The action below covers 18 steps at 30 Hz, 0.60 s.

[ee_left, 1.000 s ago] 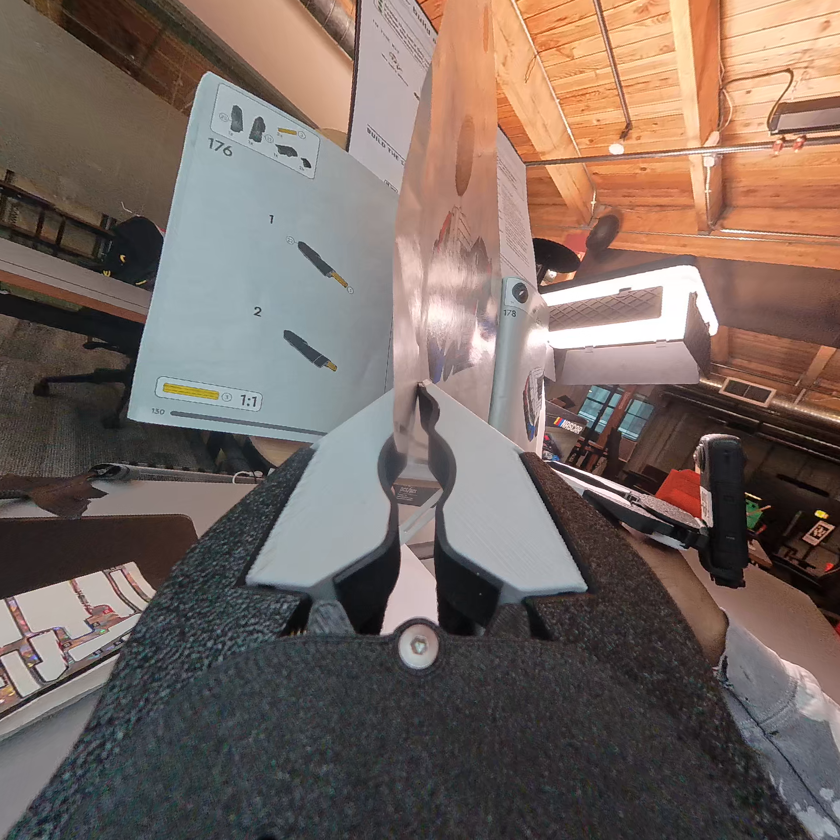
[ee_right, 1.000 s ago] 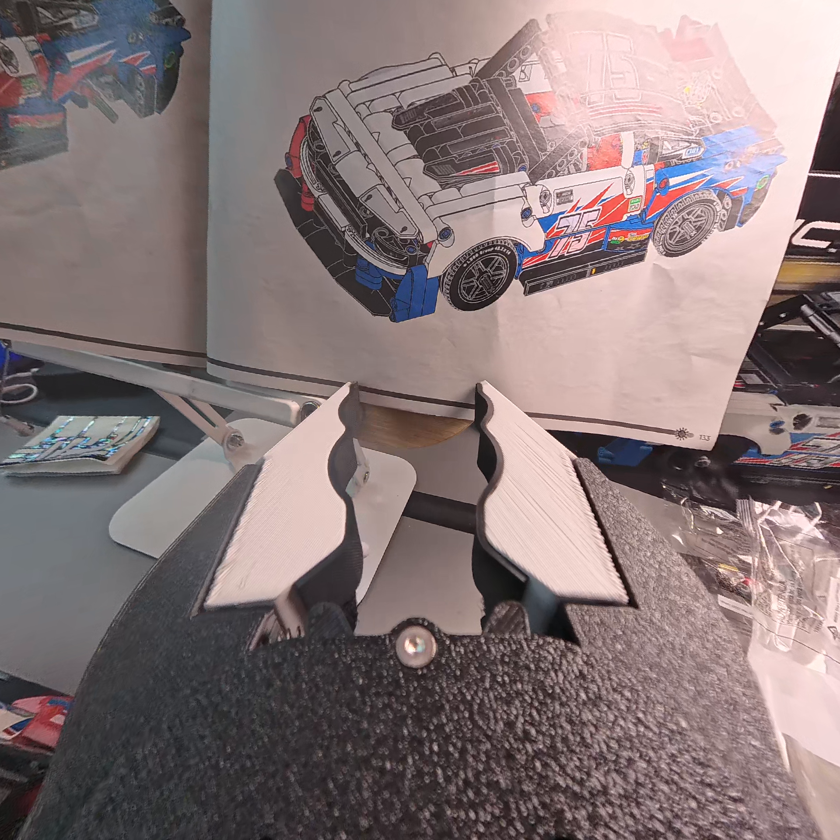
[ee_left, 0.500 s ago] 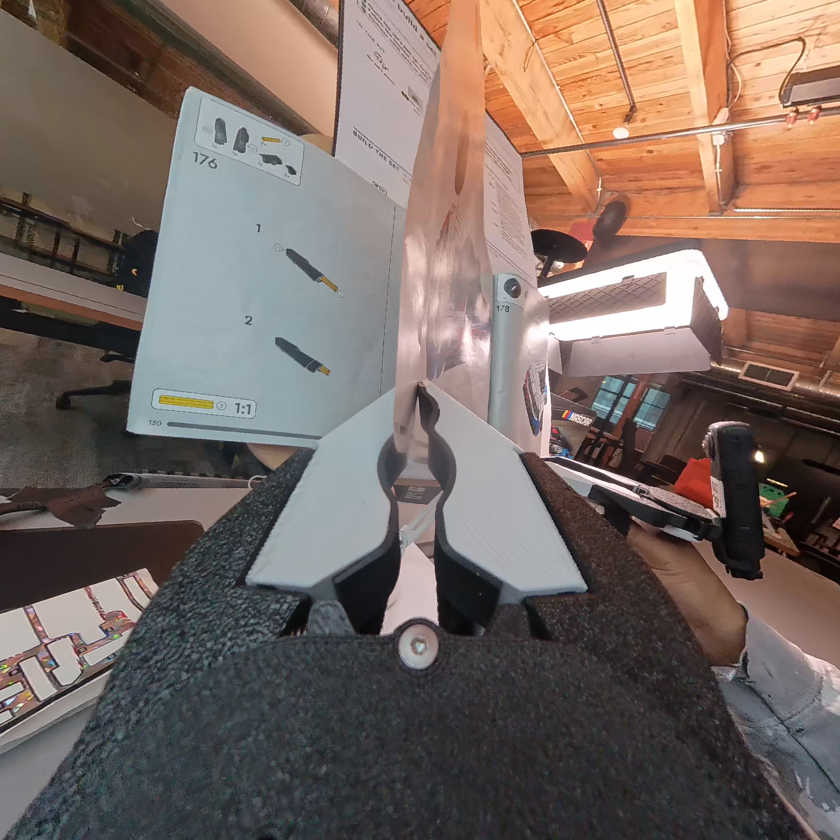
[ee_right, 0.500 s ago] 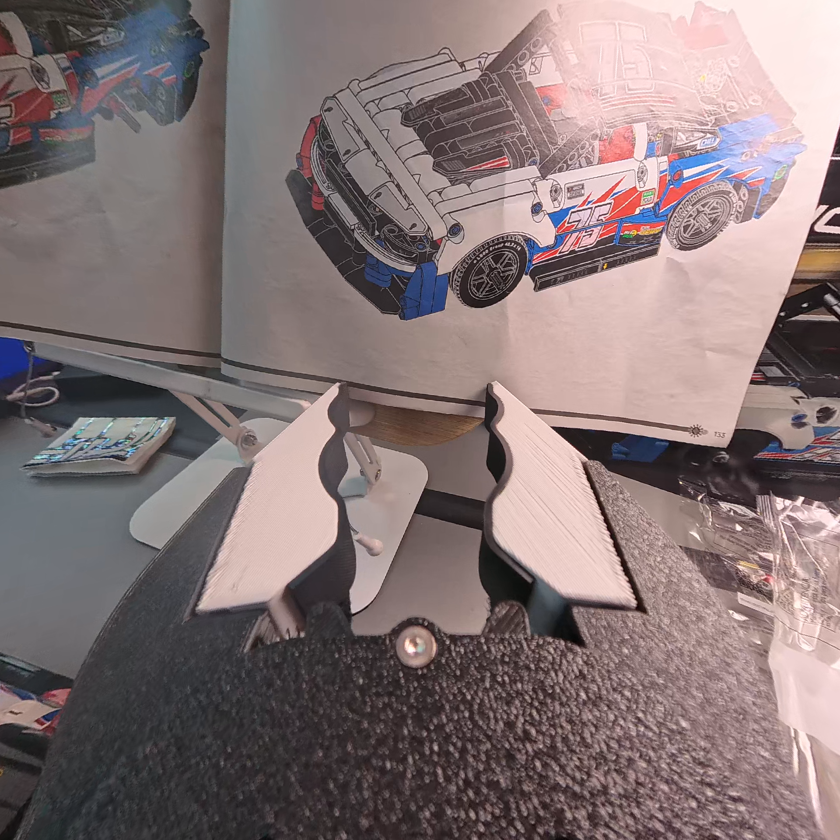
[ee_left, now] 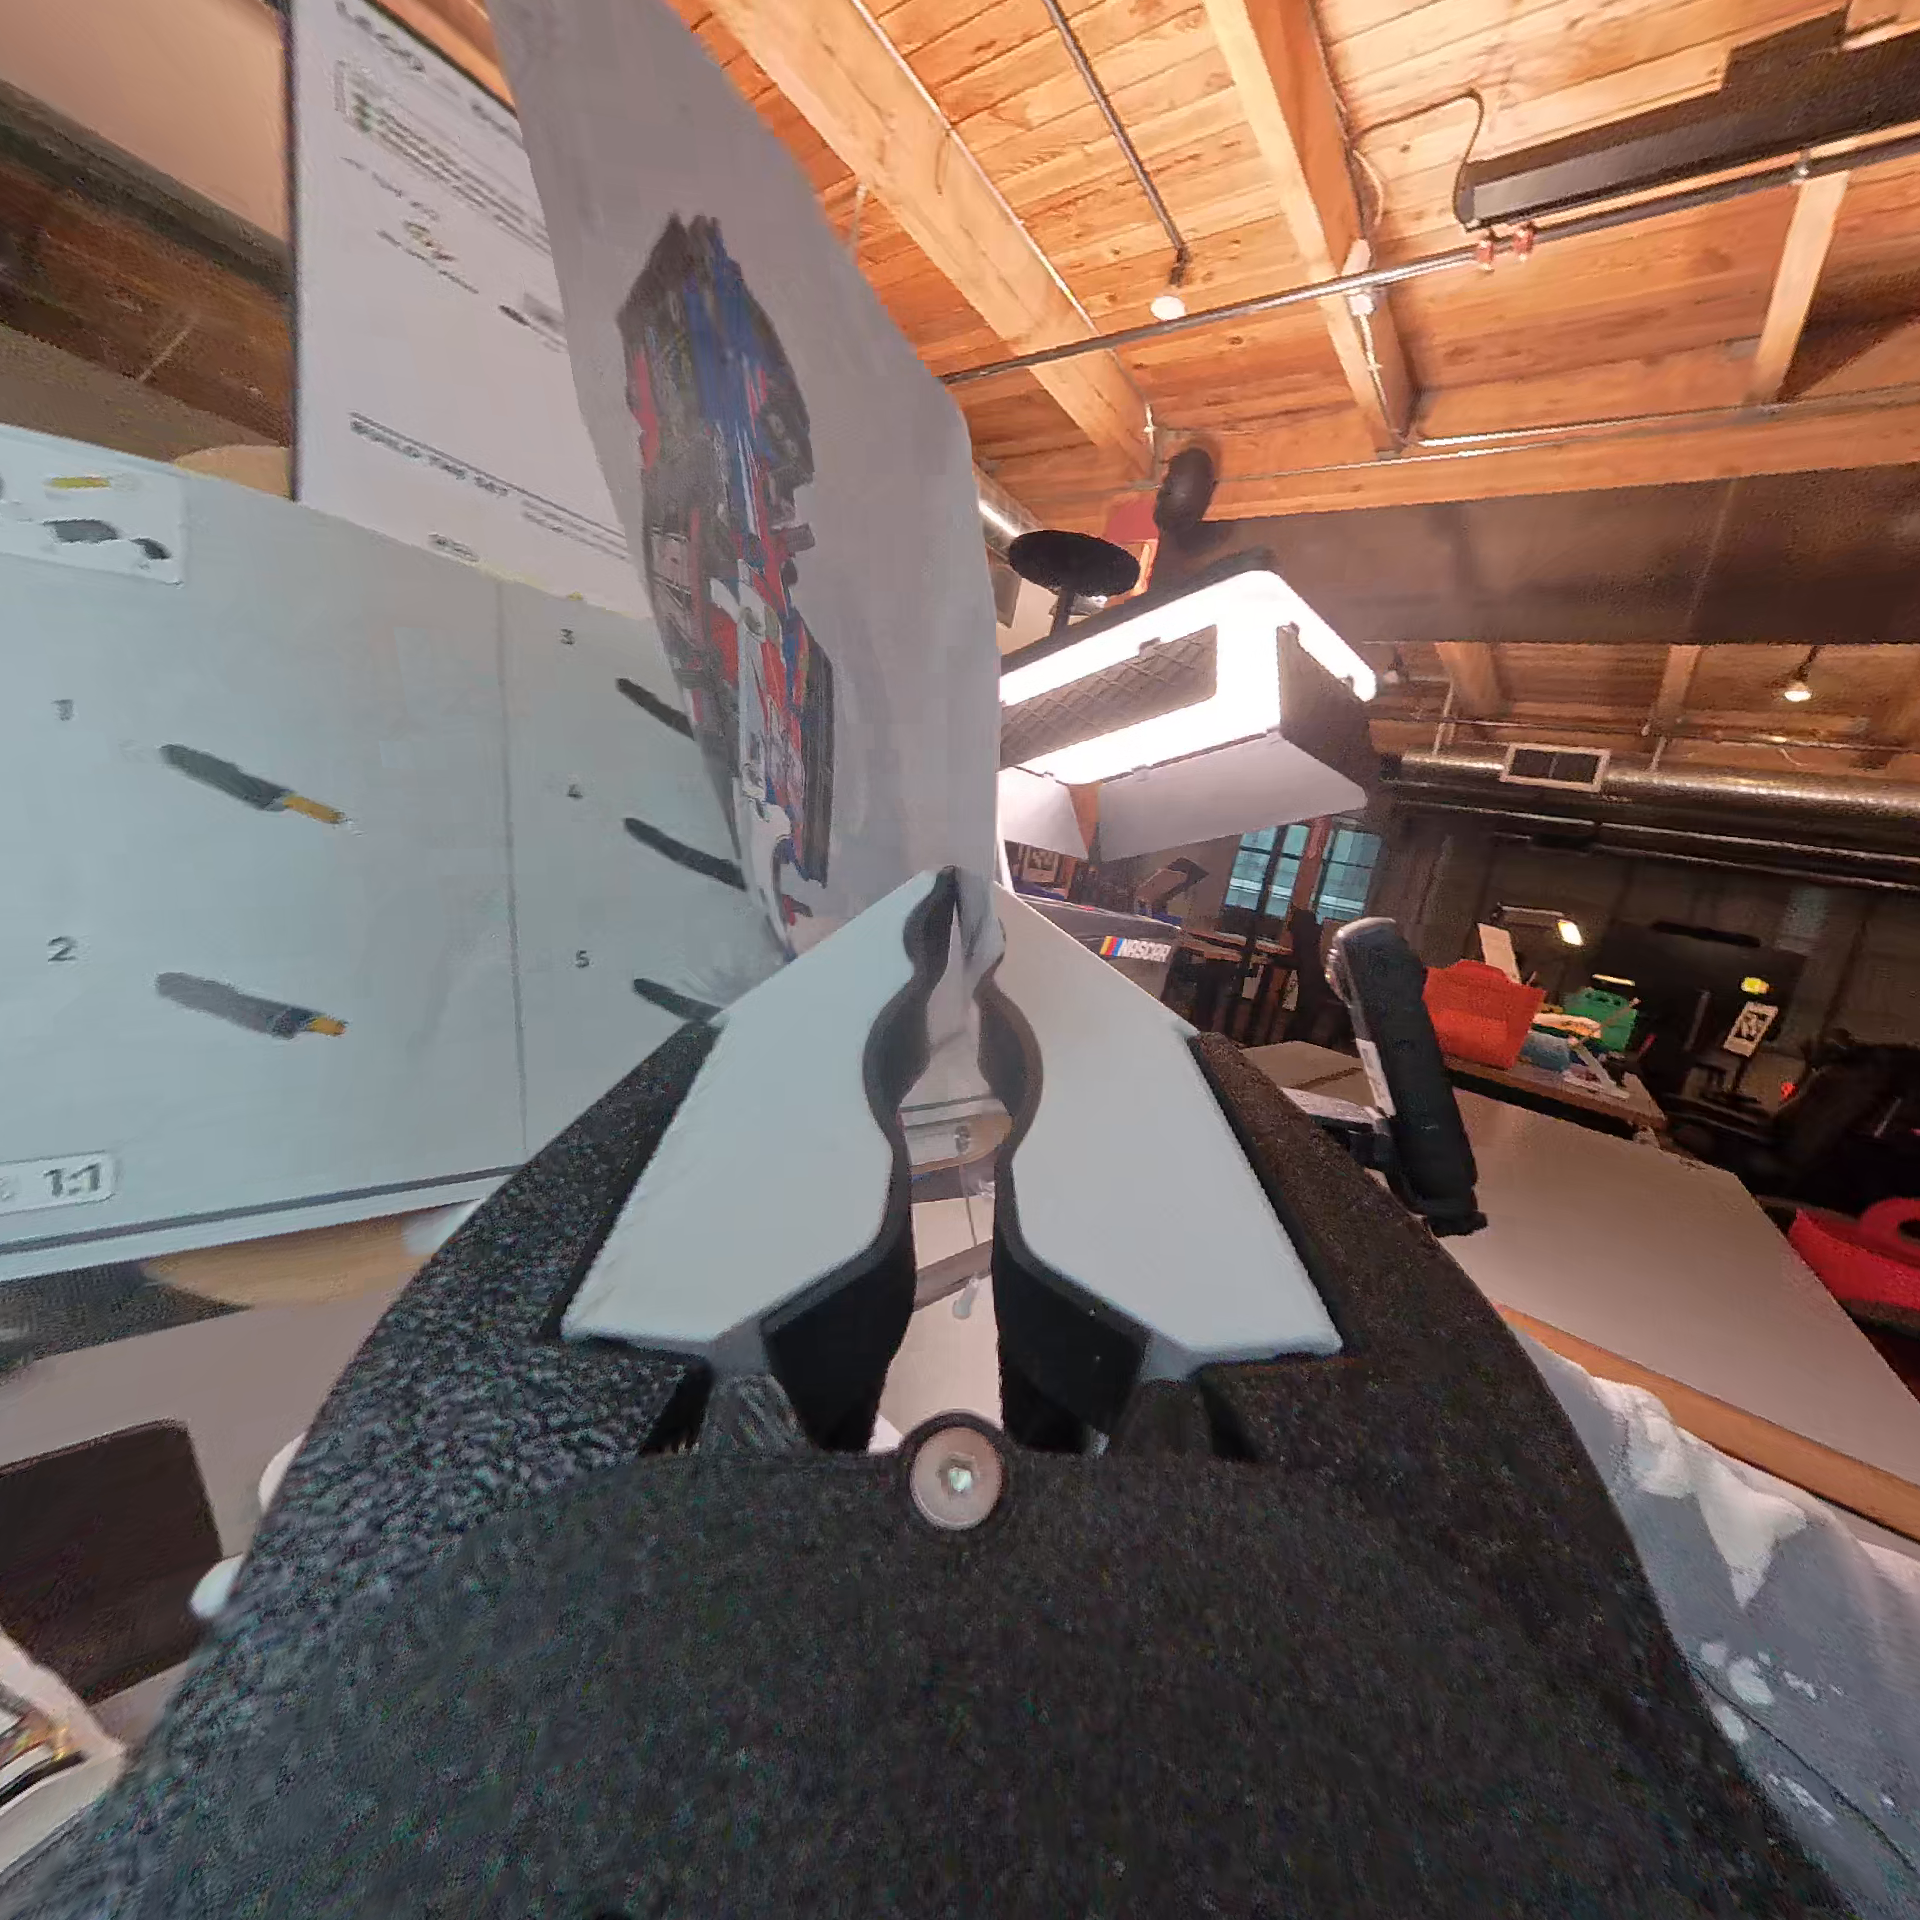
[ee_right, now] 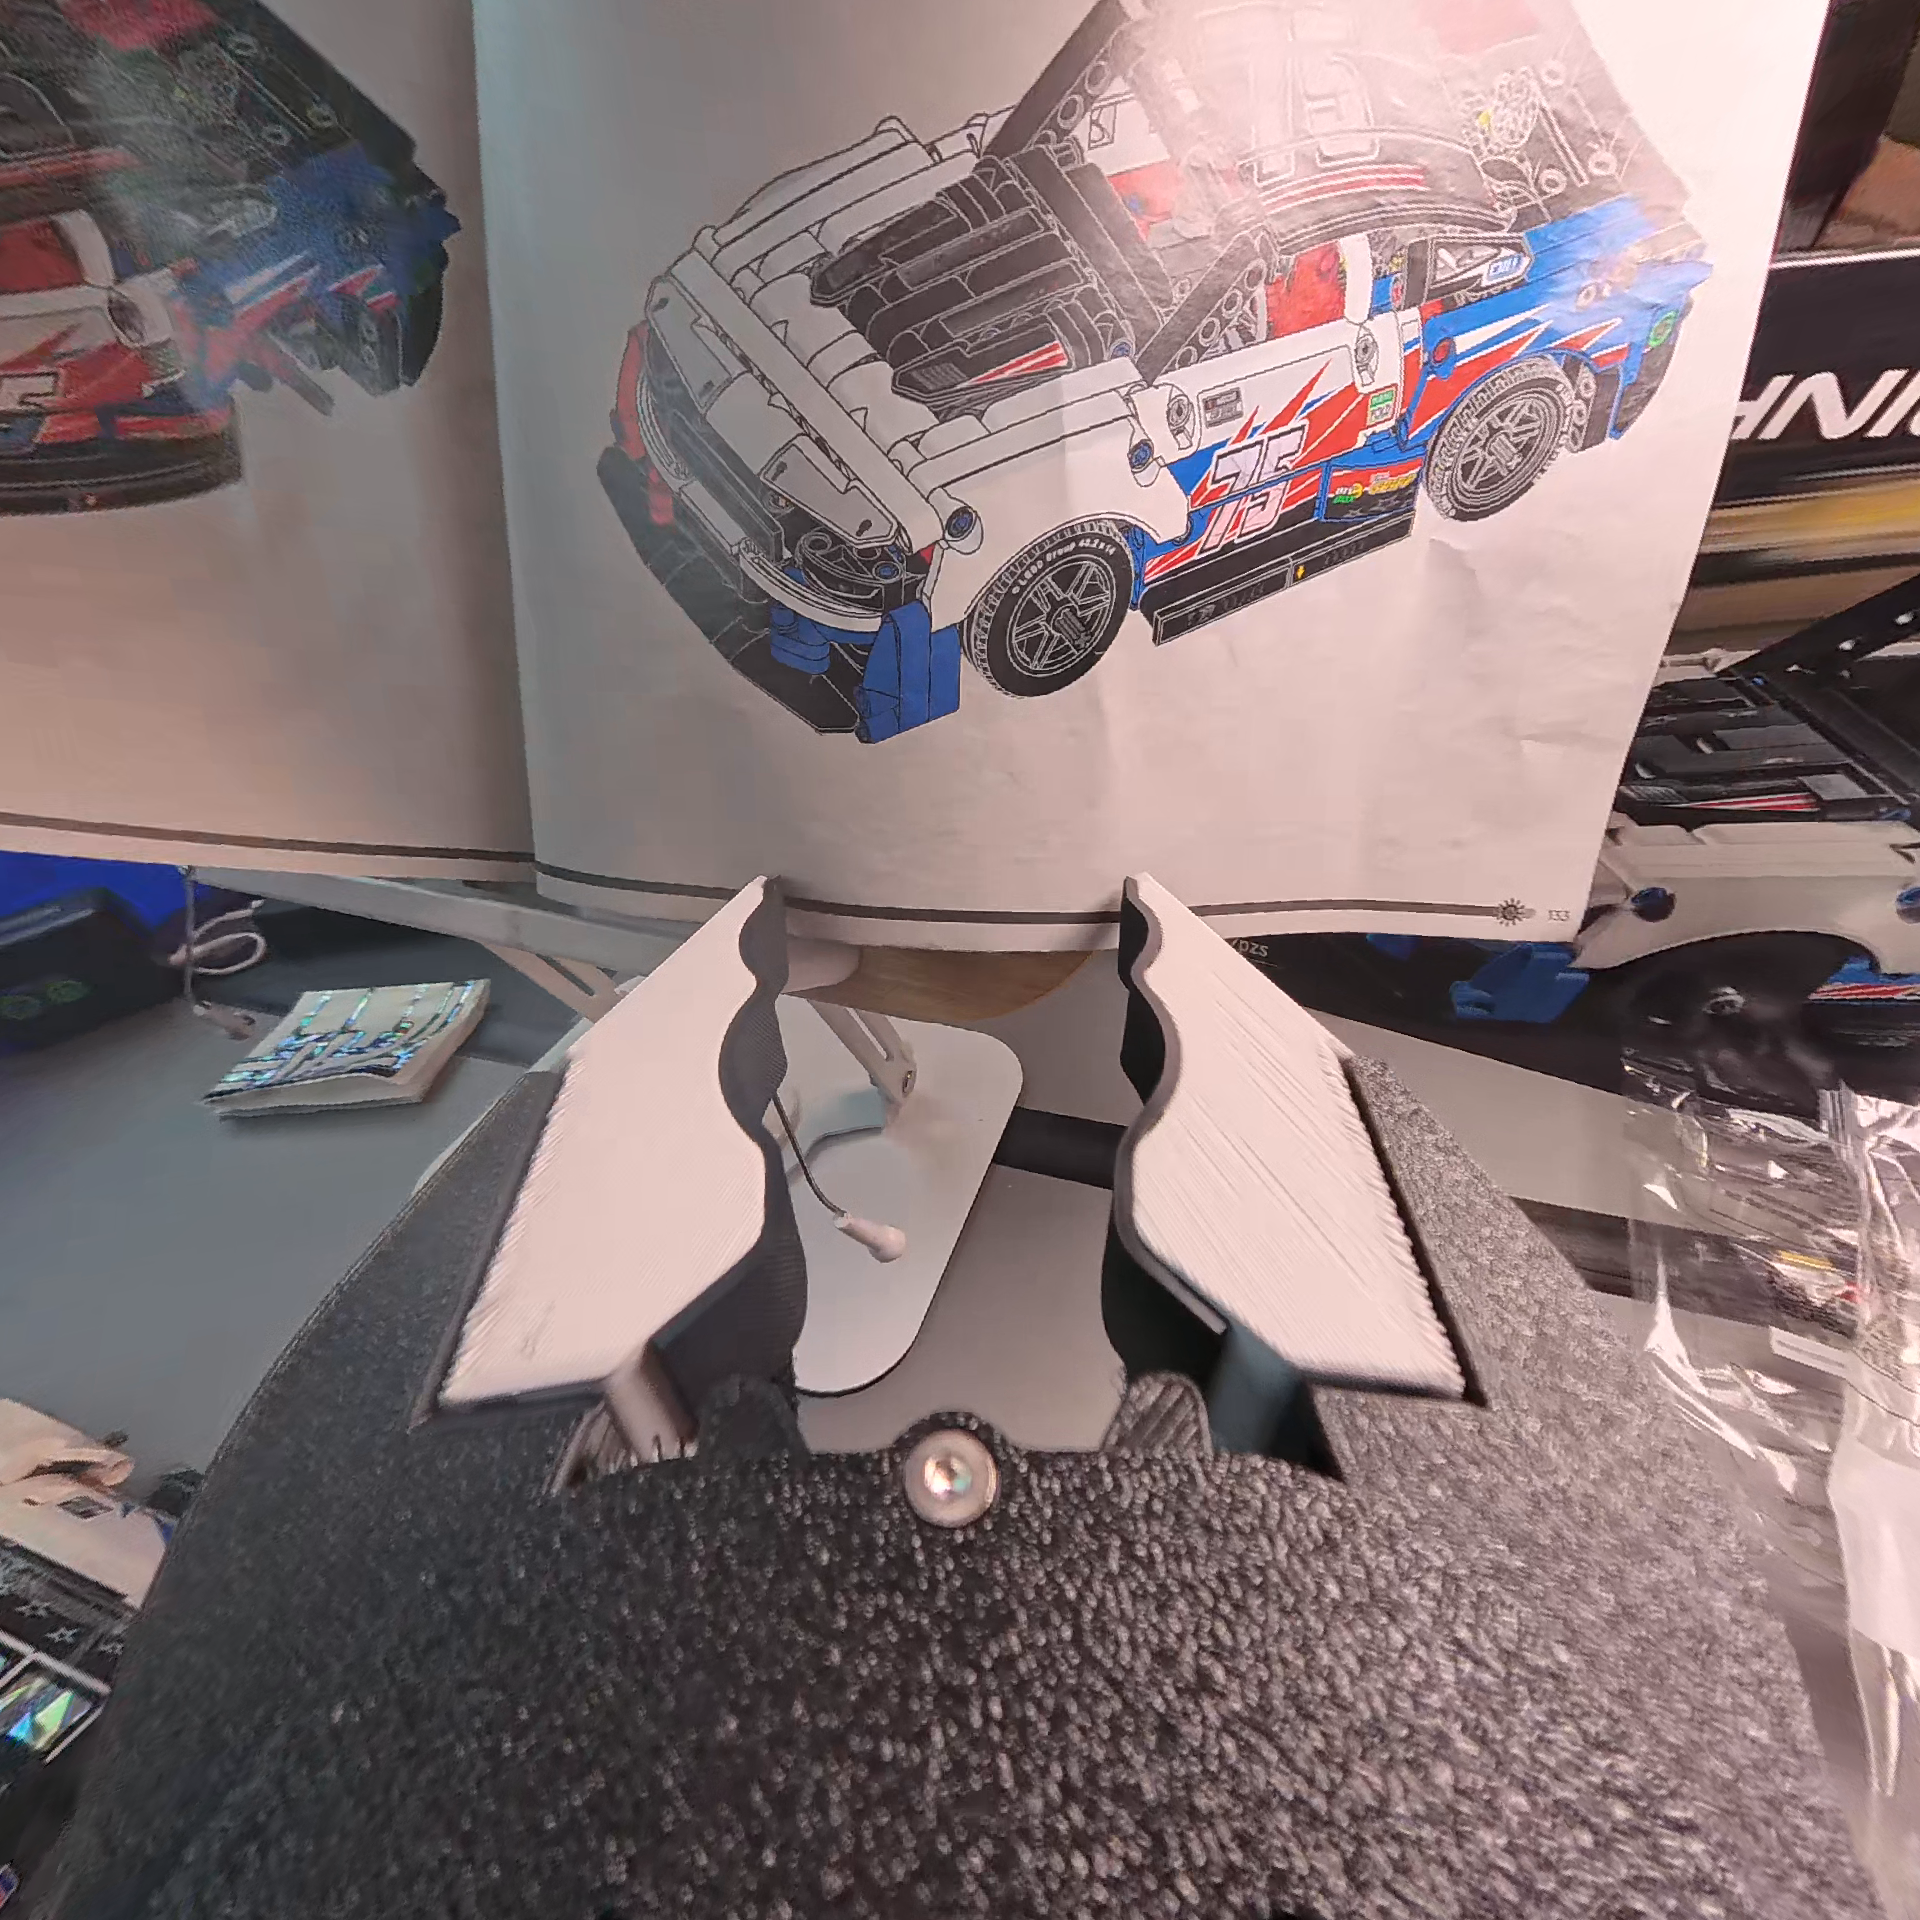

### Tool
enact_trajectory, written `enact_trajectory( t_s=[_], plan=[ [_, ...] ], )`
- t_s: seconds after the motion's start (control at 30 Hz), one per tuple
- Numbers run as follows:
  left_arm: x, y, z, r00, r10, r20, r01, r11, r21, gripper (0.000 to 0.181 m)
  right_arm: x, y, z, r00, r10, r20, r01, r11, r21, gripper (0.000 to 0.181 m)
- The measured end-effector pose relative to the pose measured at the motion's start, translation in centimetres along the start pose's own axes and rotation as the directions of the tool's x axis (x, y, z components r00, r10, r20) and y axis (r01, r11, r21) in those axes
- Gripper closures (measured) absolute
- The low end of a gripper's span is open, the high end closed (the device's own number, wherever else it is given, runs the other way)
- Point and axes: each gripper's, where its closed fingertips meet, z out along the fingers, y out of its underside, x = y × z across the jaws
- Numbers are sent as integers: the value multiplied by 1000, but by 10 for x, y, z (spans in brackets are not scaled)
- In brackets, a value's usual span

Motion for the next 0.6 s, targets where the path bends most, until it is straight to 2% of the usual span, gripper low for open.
enact_trajectory(
  t_s=[0.23,0.33,0.5,0.6],
  plan=[
    [66,16,26,986,60,-153,-68,997,-47,181,8,-7,-6,999,40,16,-40,999,2,119],
    [87,26,42,977,56,-204,-71,995,-70,181,6,-12,-10,997,39,65,-40,999,9,123],
    [120,43,82,959,28,-282,-67,989,-129,181,-3,-19,-19,984,-71,163,67,997,30,125],
    [131,55,104,951,-8,-308,-47,984,-169,181,-12,-29,-30,956,-185,228,169,982,86,123]
  ],
)
